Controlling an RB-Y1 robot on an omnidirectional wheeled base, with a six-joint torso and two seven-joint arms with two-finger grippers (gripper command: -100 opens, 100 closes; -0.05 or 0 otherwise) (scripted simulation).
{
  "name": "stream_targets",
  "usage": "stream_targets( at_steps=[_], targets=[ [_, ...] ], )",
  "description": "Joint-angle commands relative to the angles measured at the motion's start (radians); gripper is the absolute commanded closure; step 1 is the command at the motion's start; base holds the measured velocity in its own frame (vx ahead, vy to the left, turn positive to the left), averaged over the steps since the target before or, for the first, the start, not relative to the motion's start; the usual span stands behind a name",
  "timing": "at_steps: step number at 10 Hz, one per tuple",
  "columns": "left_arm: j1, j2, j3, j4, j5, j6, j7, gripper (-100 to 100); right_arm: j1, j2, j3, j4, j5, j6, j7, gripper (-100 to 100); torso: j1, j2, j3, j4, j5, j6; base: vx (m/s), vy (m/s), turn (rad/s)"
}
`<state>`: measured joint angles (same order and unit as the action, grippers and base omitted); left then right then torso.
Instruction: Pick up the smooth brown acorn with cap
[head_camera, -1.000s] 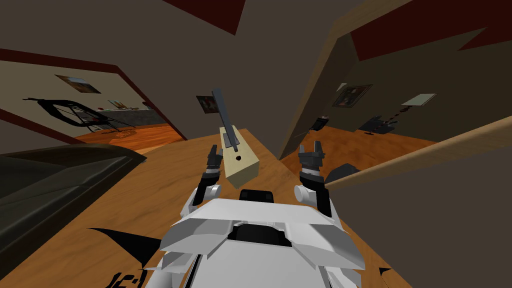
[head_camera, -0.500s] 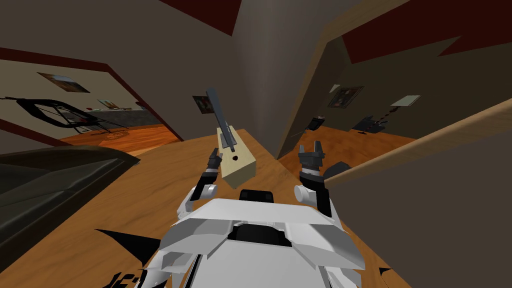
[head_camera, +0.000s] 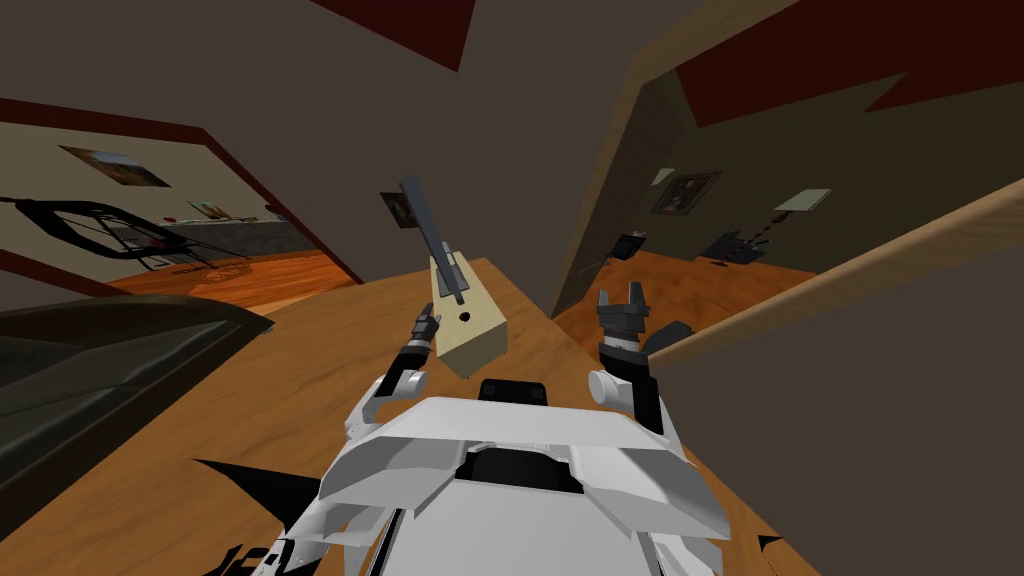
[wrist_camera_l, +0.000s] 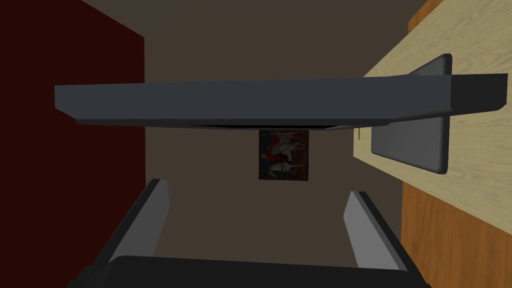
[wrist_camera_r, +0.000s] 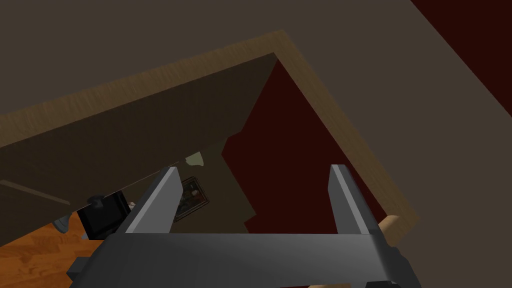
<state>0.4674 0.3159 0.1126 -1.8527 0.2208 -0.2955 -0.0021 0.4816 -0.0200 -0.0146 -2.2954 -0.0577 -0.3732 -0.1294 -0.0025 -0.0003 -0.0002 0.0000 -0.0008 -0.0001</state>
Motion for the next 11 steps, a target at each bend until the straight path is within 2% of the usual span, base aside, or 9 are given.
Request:
stream_targets(
  at_steps=[1, 2, 4, 5, 7, 8, 9, 10, 11],
  targets=[
    [-0.016, 0.029, 0.022, 0.05, 0.026, 0.038, 0.019, -100, 0.0, 0.0, 0.0, 0.0, 0.0, 0.0, 0.0, 0, 0.0, 0.0, 0.0, 0.0, 0.0, 0.0, 0.019, -0.051, -0.044],
    [-0.016, 0.029, 0.022, 0.062, 0.026, 0.038, 0.019, -100, 0.0, 0.0, 0.0, 0.0, 0.0, 0.0, 0.0, 0, 0.0, -0.001, 0.0, 0.0, 0.0, 0.0, 0.022, -0.054, -0.011],
    [-0.028, 0.051, 0.043, 0.114, 0.049, 0.079, 0.035, -100, 0.0, 0.0, 0.0, 0.0, 0.0, 0.0, 0.0, 0, -0.002, -0.001, -0.001, 0.0, 0.0, 0.0, 0.03, -0.074, -0.011],
    [-0.041, 0.073, 0.065, 0.14, 0.072, 0.12, 0.051, -100, 0.0, 0.0, 0.0, 0.0, 0.0, 0.0, 0.0, 0, -0.002, -0.001, -0.001, 0.0, 0.0, 0.0, 0.034, -0.096, -0.021],
    [-0.041, 0.073, 0.065, 0.167, 0.072, 0.12, 0.051, -100, 0.0, 0.0, 0.0, 0.0, 0.0, 0.0, 0.0, 0, -0.003, -0.002, -0.001, 0.0, -0.001, 0.0, 0.021, -0.059, 0.002],
    [-0.055, 0.094, 0.088, 0.2, 0.096, 0.162, 0.066, -100, 0.0, 0.0, 0.0, 0.0, 0.0, 0.0, 0.0, 0, 0.0, -0.001, 0.0, 0.0, 0.0, 0.0, 0.024, -0.062, -0.02],
    [-0.055, 0.094, 0.088, 0.222, 0.096, 0.162, 0.066, -100, 0.0, 0.0, 0.0, 0.0, 0.0, 0.0, 0.0, 0, -0.001, -0.001, 0.0, 0.0, 0.0, 0.0, 0.029, -0.067, 0.002],
    [-0.07, 0.115, 0.112, 0.26, 0.119, 0.199, 0.081, -100, 0.0, 0.0, 0.0, 0.0, 0.0, 0.0, 0.0, 0, -0.001, -0.001, -0.001, 0.0, 0.0, 0.0, 0.059, -0.087, -0.001],
    [-0.07, 0.115, 0.112, 0.278, 0.119, 0.203, 0.081, -100, 0.0, 0.0, 0.0, 0.0, 0.0, 0.0, 0.0, 0, -0.002, -0.003, -0.002, -0.001, 0.0, 0.0, 0.05, -0.086, 0.003]
  ],
)
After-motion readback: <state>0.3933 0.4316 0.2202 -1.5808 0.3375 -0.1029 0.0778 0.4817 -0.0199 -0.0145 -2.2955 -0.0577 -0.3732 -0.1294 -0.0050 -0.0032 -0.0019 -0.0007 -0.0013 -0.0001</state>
